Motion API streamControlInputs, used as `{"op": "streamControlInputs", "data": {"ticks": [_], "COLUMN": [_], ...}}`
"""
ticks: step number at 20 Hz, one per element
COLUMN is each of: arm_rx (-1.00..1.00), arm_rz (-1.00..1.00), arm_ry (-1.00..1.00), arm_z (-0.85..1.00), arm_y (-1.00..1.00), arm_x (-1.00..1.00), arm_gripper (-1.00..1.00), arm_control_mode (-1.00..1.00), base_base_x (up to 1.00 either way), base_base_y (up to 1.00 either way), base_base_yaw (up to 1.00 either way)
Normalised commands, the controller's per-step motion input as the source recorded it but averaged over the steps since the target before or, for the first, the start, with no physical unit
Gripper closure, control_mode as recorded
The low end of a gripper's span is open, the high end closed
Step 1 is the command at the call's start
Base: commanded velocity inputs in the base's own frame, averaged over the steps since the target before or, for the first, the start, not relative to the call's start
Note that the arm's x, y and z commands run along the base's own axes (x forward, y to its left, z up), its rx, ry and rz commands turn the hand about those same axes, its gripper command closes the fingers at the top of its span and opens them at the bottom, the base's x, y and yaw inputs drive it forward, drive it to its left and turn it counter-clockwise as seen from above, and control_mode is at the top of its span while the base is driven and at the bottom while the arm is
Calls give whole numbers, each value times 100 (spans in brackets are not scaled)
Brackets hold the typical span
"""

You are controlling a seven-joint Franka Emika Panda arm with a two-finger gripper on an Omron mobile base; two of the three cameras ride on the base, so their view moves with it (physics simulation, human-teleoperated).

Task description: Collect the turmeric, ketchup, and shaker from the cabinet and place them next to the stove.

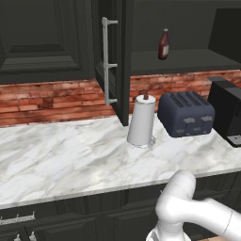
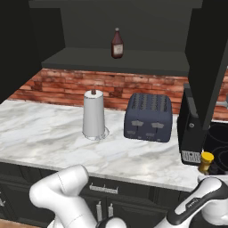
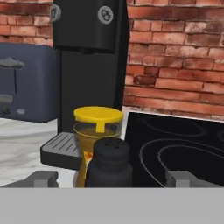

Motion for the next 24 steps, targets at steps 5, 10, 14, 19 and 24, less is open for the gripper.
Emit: {"op": "streamControlInputs", "data": {"ticks": [5,10,14,19,24], "arm_rx": [0,0,0,0,0], "arm_rz": [0,0,-1,-4,-5], "arm_ry": [-2,0,0,0,0], "arm_z": [51,43,11,1,5], "arm_y": [31,69,99,100,100], "arm_x": [-55,-64,-72,-77,-68], "arm_gripper": [-100,-100,-100,-100,-100], "arm_control_mode": [-100,-100,-100,-100,-100], "base_base_x": [0,0,0,0,0], "base_base_y": [0,0,0,0,0], "base_base_yaw": [0,0,0,0,0]}}
